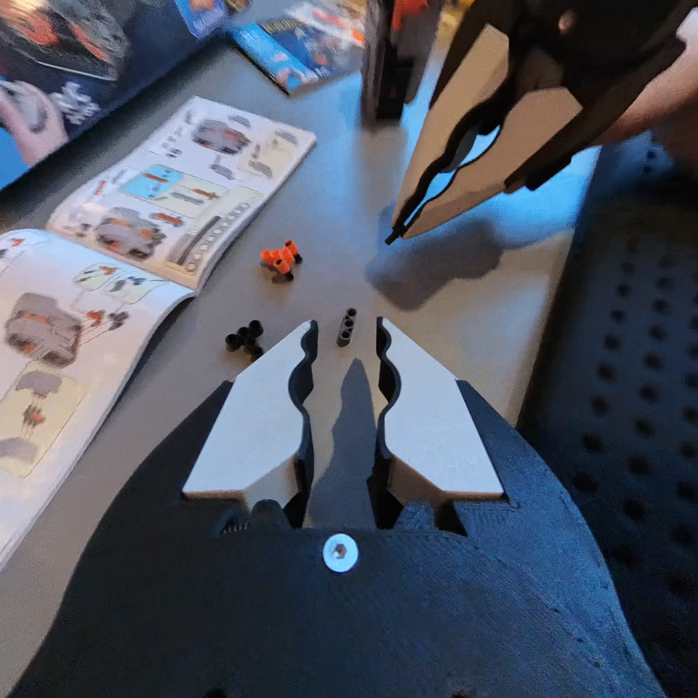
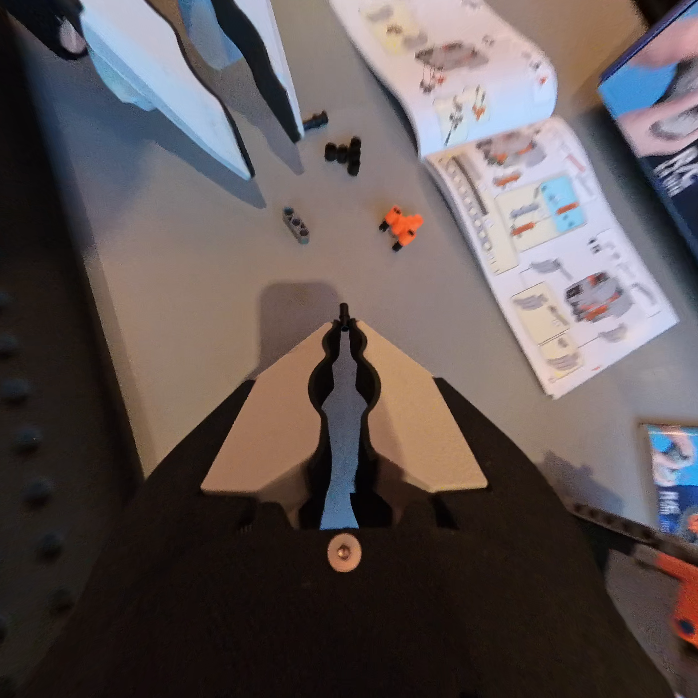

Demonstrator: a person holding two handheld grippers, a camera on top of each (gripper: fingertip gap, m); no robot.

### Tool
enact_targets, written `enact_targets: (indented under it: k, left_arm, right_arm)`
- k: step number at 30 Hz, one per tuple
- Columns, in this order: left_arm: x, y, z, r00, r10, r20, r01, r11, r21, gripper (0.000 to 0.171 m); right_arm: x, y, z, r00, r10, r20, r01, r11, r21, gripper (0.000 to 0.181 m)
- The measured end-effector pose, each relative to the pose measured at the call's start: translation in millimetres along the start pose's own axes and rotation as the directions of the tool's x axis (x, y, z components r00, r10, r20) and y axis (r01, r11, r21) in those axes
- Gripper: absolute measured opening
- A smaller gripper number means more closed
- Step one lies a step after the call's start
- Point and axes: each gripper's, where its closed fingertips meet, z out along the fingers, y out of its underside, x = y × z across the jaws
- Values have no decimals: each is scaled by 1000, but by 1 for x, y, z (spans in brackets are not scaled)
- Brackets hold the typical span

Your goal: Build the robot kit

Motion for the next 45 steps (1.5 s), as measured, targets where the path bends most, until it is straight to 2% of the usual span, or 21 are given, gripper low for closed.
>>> enact_targets:
  k: [3,6,11,15,17,19,21,23,25,28,31,33,36,39,45]
  left_arm:
    - [3,9,18,999,28,-35,-31,995,-97,22]
    - [-4,24,27,995,103,2,-100,973,-210,20]
    - [-2,19,28,994,104,-12,-105,978,-178,4]
    - [-1,20,27,995,94,-12,-95,982,-162,4]
    - [0,15,24,999,43,-5,-43,991,-125,4]
    - [9,0,18,995,-87,-58,84,996,-38,4]
    - [20,-23,6,960,-230,-161,244,967,73,4]
    - [28,-45,-8,899,-338,-278,392,904,169,3]
    - [31,-61,-21,824,-419,-381,520,827,214,3]
    - [29,-79,-39,699,-498,-513,679,687,259,3]
    - [32,-87,-44,613,-519,-596,758,600,257,3]
    - [36,-89,-43,595,-516,-617,769,588,249,3]
    - [39,-88,-41,581,-517,-629,778,580,241,4]
    - [44,-84,-41,549,-519,-655,788,584,197,4]
    - [52,-72,-37,513,-527,-677,771,630,94,3]
  right_arm:
    - [1,9,6,998,56,-6,-56,998,-16,2]
    - [1,12,8,995,103,15,-102,995,-13,3]
    - [0,15,12,993,114,35,-114,993,-10,3]
    - [0,15,13,994,106,40,-106,994,-2,3]
    - [1,15,12,993,108,39,-109,994,7,6]
    - [1,13,12,994,98,39,-99,995,19,21]
    - [1,5,8,999,51,19,-52,997,60,22]
    - [-15,-31,-8,997,-78,25,69,967,244,29]
    - [-28,-67,-28,982,-185,-46,188,892,411,35]
    - [-21,-93,-45,927,-238,-290,350,826,441,37]
    - [-28,-111,-53,912,-229,-339,379,788,486,37]
    - [-28,-117,-55,917,-203,-343,364,779,512,35]
    - [-27,-118,-57,926,-187,-328,342,782,521,22]
    - [-32,-115,-57,931,-222,-291,349,777,524,22]
    - [-44,-106,-52,941,-279,-193,339,783,521,22]
